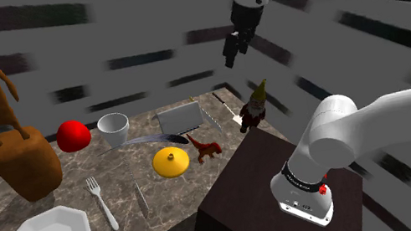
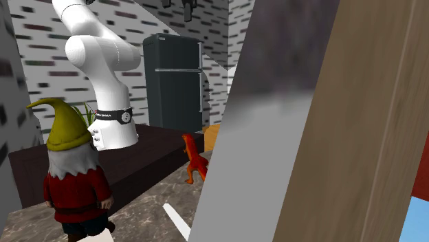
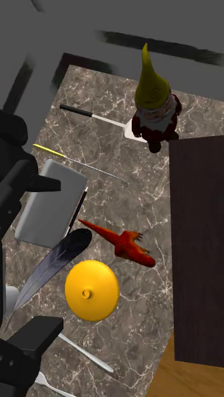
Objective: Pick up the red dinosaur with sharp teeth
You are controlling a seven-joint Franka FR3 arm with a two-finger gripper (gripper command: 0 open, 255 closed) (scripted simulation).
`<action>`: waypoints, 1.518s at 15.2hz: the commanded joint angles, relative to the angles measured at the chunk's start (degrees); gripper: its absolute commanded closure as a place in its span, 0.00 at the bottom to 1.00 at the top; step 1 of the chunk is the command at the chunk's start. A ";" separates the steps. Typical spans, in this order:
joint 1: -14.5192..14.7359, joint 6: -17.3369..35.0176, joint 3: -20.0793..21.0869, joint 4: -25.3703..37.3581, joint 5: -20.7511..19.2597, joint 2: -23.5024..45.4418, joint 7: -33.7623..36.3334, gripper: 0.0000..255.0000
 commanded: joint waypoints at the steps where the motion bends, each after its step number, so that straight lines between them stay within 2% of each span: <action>1: 0.00 0.00 0.00 0.00 0.00 0.00 0.00 0.00; 7: 0.39 11.53 1.32 -13.06 0.33 -2.38 2.87 0.00; 13: 0.72 24.73 3.05 -24.07 0.50 -0.99 6.15 0.00; 18: 0.50 38.04 5.09 -31.21 0.17 4.54 9.56 0.00; 23: -1.71 54.15 8.57 -35.64 -2.01 15.57 14.55 0.00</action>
